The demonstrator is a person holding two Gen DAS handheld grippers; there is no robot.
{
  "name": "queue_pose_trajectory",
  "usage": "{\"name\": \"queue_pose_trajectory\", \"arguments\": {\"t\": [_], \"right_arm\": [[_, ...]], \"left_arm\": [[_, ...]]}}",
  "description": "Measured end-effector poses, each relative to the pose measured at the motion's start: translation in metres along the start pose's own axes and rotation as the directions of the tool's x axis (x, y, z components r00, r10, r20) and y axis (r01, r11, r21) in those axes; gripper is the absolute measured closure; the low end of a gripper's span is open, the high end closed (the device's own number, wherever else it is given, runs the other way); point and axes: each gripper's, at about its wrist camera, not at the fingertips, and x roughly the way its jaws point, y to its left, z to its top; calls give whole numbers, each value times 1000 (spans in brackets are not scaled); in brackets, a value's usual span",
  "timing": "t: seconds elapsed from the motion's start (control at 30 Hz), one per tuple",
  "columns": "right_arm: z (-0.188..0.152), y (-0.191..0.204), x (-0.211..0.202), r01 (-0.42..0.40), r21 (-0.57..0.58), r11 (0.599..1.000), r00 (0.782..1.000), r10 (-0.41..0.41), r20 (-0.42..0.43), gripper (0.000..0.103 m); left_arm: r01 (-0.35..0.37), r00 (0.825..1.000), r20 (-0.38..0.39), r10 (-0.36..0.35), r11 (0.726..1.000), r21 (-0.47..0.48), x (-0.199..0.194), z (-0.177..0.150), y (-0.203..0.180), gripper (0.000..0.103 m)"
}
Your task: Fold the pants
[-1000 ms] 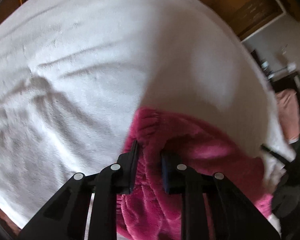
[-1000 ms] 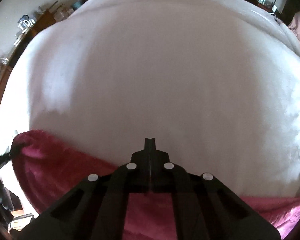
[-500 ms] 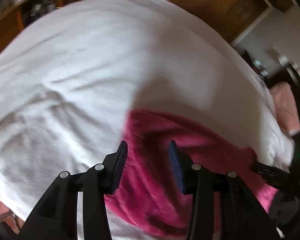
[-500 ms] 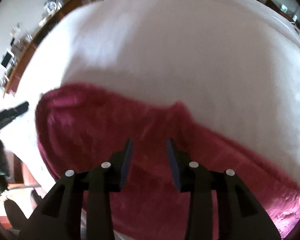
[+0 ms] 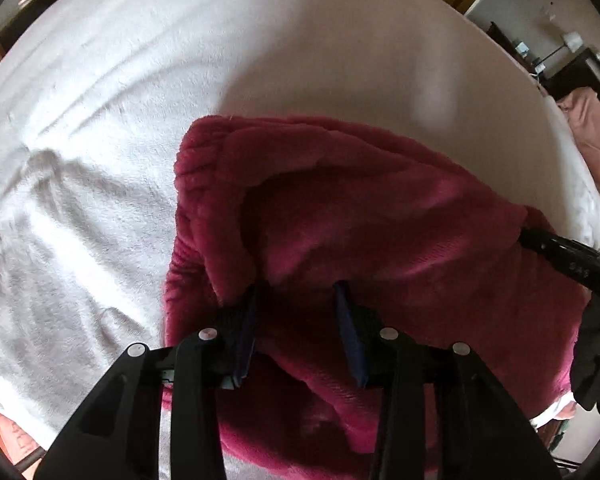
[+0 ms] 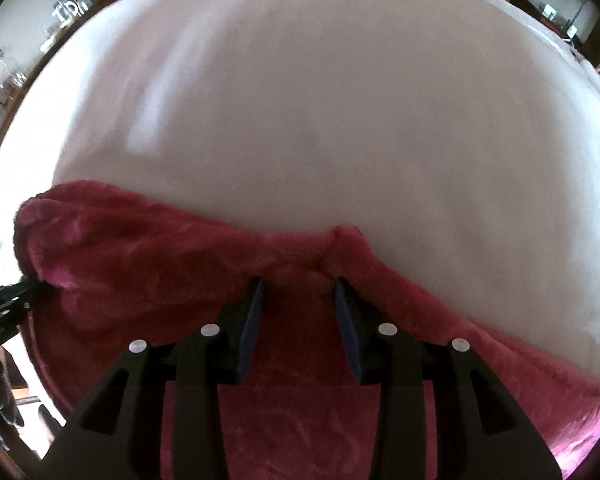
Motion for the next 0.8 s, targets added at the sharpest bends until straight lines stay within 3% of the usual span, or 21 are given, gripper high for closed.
{"name": "queue_pose_trajectory", "arguments": {"t": [0.17,0.3,0.5,0.63,0.8], "right_arm": [[-25,-15,-41,-48,-17,999,997,49,67,64],[-64,-49,-65,-35,19,999,996,34,86,60],[-132,-144,-88,111,154,982,992,-119,49,60],[-166,-220,-98,184,306,934,980,-197,12,60],[-178,-274,-95,164,372,914,984,-176,-2,60]], "left_arm": [[-22,999,35,23,1000,-17,-24,-8,-21,62],[-50,996,75,48,998,35,-42,-25,-55,61],[-20,998,61,9,984,180,-33,-52,-157,59],[25,999,13,-30,964,264,-12,-74,-221,59],[60,998,-32,-51,927,371,19,-90,-294,53]]}}
